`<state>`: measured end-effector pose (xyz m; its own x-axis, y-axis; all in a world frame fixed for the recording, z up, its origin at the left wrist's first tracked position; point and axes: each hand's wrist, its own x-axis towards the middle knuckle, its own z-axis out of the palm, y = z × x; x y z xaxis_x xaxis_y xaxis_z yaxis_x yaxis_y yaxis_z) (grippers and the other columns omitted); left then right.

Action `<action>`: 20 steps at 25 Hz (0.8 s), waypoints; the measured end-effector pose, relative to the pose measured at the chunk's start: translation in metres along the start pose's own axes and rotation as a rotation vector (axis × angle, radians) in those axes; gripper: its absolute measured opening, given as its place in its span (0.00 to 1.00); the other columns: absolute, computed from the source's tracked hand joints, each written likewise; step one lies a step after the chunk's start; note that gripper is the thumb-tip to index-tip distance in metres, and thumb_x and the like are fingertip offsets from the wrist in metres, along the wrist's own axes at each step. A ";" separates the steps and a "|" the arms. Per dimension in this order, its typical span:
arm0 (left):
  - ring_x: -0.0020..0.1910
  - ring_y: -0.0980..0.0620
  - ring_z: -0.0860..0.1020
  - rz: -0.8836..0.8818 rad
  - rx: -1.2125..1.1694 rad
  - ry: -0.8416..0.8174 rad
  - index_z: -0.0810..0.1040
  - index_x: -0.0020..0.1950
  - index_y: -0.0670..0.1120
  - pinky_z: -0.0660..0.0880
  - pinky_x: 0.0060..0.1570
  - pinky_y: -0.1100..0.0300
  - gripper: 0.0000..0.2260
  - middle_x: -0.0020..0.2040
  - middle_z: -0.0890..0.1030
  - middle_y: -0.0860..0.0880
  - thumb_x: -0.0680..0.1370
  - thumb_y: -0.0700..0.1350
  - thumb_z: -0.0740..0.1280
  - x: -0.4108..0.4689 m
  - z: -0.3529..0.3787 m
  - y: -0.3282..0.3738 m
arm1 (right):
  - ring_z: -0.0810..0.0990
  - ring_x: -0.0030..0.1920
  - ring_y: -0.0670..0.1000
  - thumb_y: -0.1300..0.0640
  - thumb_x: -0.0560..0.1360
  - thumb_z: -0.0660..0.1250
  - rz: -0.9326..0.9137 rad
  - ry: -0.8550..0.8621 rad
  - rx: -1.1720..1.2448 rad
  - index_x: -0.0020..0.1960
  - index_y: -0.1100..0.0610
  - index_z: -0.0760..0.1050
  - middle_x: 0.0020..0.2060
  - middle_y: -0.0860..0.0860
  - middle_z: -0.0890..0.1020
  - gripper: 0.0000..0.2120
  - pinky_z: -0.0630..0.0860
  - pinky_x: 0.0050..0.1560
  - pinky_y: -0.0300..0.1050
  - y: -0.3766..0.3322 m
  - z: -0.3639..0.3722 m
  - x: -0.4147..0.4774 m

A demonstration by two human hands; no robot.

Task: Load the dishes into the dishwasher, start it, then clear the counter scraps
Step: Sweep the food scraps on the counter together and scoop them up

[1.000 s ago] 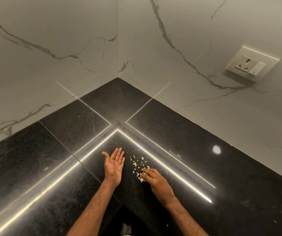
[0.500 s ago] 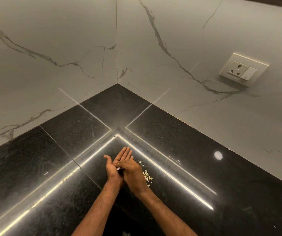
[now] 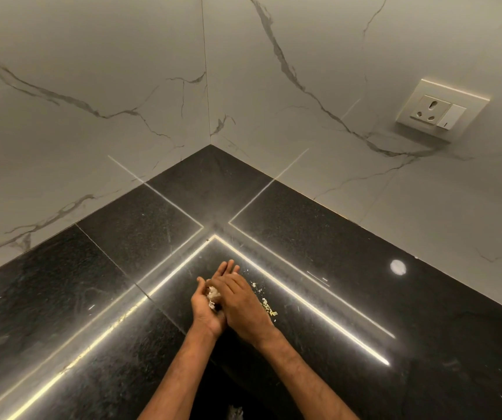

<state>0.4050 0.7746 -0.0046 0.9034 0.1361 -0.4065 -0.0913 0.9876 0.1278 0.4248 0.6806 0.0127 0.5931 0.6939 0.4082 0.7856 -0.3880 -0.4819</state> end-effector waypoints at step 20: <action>0.50 0.41 0.85 0.010 0.041 0.147 0.78 0.56 0.37 0.80 0.53 0.49 0.20 0.52 0.84 0.38 0.85 0.51 0.54 0.007 0.001 -0.010 | 0.58 0.77 0.43 0.47 0.80 0.64 0.521 0.191 0.264 0.74 0.44 0.65 0.76 0.39 0.62 0.23 0.60 0.75 0.48 0.034 -0.021 -0.052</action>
<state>0.4124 0.7660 -0.0079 0.8312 0.1589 -0.5329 -0.0802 0.9826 0.1677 0.4244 0.6187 -0.0086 0.9275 0.3236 0.1872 0.3285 -0.4666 -0.8212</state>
